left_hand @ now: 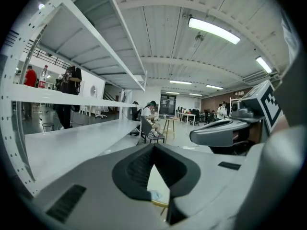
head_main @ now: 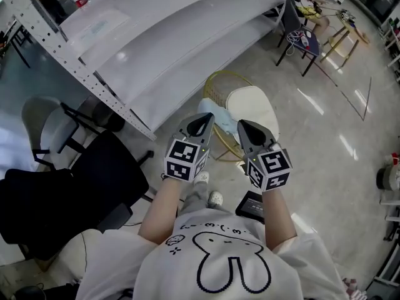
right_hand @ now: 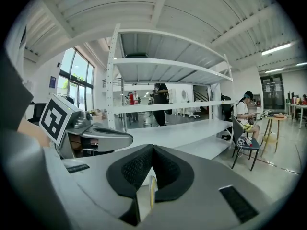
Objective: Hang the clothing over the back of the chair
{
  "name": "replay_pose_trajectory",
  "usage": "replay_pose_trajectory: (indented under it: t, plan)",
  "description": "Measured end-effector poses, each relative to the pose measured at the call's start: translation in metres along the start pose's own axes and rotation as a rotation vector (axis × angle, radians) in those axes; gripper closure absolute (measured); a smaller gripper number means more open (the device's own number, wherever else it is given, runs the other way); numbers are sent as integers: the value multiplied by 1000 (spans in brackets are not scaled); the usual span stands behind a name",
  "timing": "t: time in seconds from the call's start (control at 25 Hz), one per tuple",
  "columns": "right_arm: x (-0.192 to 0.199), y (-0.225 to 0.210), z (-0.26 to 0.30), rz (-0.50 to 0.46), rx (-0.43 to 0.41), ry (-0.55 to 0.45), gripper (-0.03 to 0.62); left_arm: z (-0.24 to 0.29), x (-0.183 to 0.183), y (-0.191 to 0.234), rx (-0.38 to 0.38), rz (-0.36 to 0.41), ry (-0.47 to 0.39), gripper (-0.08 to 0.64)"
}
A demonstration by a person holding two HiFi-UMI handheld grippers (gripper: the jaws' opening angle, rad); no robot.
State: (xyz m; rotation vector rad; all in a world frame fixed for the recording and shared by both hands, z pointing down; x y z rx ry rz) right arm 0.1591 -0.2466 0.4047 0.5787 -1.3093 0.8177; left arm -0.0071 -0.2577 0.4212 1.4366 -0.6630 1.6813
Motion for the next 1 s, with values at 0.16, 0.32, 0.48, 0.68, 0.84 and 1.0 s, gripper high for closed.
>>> replay_pose_trajectory:
  t: [0.16, 0.32, 0.48, 0.68, 0.84, 1.0]
  plan:
    - [-9, 16, -22, -18, -21, -41, 607, -17, -10, -26, -17, -2, -51, 540]
    - [-12, 35, -37, -37, -24, -61, 607, -33, -15, -47, -12, 19, -83, 540]
    - [-12, 45, -44, -50, -24, -66, 607, -41, -24, -60, 0, 47, -103, 540]
    - [-18, 48, -48, -40, -8, -88, 607, -43, -30, -64, 12, 66, -124, 540]
    - [-25, 60, -48, -62, 7, -96, 607, -52, -34, -59, 8, 66, -132, 540]
    - [-33, 60, -43, -87, 17, -95, 607, -47, -43, -54, -2, 87, -128, 540]
Point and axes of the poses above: the fingertips, and each gripper's own axes: z forward along the fingers, y to its left, x out of its underside, the point moved 8 cm from there along -z, backward along the fingers, and after that the axes turned 4 degrees about -y, right-handed, at the moved point
